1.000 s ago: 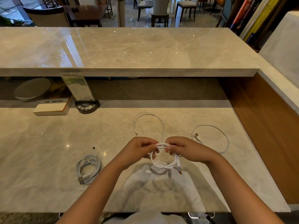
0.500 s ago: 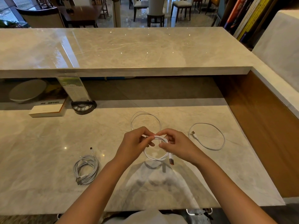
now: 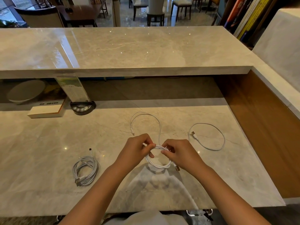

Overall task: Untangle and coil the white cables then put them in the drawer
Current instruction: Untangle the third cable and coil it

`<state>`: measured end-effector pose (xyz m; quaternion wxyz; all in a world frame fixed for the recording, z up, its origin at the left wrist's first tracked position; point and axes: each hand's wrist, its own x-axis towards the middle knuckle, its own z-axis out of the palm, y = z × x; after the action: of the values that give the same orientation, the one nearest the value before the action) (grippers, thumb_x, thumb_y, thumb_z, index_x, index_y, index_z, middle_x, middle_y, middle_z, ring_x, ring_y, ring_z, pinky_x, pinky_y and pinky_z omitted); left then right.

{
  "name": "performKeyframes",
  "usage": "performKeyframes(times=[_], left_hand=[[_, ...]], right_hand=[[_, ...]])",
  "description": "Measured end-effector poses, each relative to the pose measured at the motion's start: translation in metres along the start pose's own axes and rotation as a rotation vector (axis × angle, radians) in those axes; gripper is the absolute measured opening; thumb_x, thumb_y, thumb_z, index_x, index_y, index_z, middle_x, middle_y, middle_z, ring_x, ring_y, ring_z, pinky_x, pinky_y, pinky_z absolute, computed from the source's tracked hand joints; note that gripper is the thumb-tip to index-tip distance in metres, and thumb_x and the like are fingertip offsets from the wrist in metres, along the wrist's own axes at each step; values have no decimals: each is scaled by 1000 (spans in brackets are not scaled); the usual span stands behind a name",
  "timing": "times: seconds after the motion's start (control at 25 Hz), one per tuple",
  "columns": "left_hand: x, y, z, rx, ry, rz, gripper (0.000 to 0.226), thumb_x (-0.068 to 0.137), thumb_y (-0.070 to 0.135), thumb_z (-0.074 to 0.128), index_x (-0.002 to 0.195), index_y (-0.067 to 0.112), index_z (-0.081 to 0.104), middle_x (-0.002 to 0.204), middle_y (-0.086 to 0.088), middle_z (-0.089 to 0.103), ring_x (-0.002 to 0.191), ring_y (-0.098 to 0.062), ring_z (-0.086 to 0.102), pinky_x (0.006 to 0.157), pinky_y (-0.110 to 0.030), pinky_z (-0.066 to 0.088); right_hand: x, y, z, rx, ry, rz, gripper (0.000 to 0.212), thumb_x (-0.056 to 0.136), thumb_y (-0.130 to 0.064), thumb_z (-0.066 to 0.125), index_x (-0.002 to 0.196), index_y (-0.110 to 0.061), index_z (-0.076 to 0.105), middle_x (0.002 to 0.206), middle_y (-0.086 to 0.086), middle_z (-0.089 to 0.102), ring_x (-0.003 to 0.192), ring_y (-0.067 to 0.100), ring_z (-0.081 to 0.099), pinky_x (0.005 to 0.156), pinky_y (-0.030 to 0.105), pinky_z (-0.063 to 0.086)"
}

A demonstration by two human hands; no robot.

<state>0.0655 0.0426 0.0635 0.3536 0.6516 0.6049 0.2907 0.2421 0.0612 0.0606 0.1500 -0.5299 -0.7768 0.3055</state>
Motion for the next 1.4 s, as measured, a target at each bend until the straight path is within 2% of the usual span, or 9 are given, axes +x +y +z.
performKeyframes(times=[0.24, 0.4, 0.48, 0.6, 0.72, 0.88, 1.04, 1.2, 1.4], left_hand=[[5, 4, -2, 494, -92, 211, 16, 90, 24, 58, 94, 9, 55, 79, -4, 58, 72, -22, 56, 59, -29, 38], [3, -11, -6, 379, 85, 290, 16, 87, 25, 60, 87, 8, 58, 69, -5, 67, 61, -22, 62, 54, -35, 48], [4, -11, -8, 247, 72, 214, 13, 86, 20, 64, 87, 9, 59, 73, 0, 69, 65, -10, 67, 59, -31, 53], [6, -10, -13, 151, 7, 130, 9, 84, 17, 67, 84, 14, 58, 73, 8, 66, 71, 5, 65, 64, -22, 52], [6, -11, -10, 38, -16, 59, 17, 82, 13, 69, 75, 21, 55, 71, 6, 69, 70, 0, 68, 67, -25, 53], [5, -7, 0, -6, -16, 19, 19, 80, 11, 71, 71, 21, 56, 68, -2, 71, 64, -3, 68, 65, -26, 52], [7, -5, 1, -202, 36, -41, 12, 78, 7, 71, 75, 7, 60, 68, -8, 71, 63, -10, 70, 62, -21, 53], [0, -4, 14, -717, 122, -371, 15, 83, 6, 67, 98, 4, 63, 86, -16, 72, 74, -20, 73, 66, -28, 56], [-29, -11, 21, -896, 195, -513, 20, 82, 6, 67, 101, 11, 68, 86, -11, 75, 78, -16, 72, 71, -25, 58]], right_hand=[[5, -4, 3, 160, 2, 58, 9, 85, -18, 63, 86, -13, 71, 74, 5, 69, 68, 18, 62, 64, 28, 46], [7, -2, -6, 583, -81, 215, 22, 78, -13, 72, 100, -16, 71, 82, 9, 70, 74, 12, 66, 73, 22, 50], [5, -1, -6, 675, -82, 225, 23, 79, -9, 71, 101, -16, 69, 77, 9, 71, 66, 9, 67, 65, 20, 50], [3, 3, -4, 540, -12, 175, 20, 79, -9, 70, 92, -25, 68, 74, 5, 70, 57, 9, 63, 58, 19, 46], [0, 9, -2, 310, 17, 73, 19, 82, -11, 66, 94, -26, 71, 69, -10, 66, 62, 0, 59, 62, 12, 43], [2, 4, 3, -79, 56, 13, 20, 85, -31, 61, 103, -31, 69, 87, -10, 71, 76, 6, 59, 64, 24, 42], [3, 0, 13, -96, 258, -132, 29, 84, -46, 48, 87, -29, 71, 70, -8, 69, 64, 12, 62, 51, 22, 37], [11, -5, 26, -117, 315, 22, 22, 89, -39, 52, 89, -27, 70, 74, -5, 70, 67, 17, 63, 50, 23, 32], [18, -11, 34, -143, 258, 185, 23, 91, -37, 50, 95, -24, 69, 82, -2, 71, 72, 20, 63, 56, 26, 39]])
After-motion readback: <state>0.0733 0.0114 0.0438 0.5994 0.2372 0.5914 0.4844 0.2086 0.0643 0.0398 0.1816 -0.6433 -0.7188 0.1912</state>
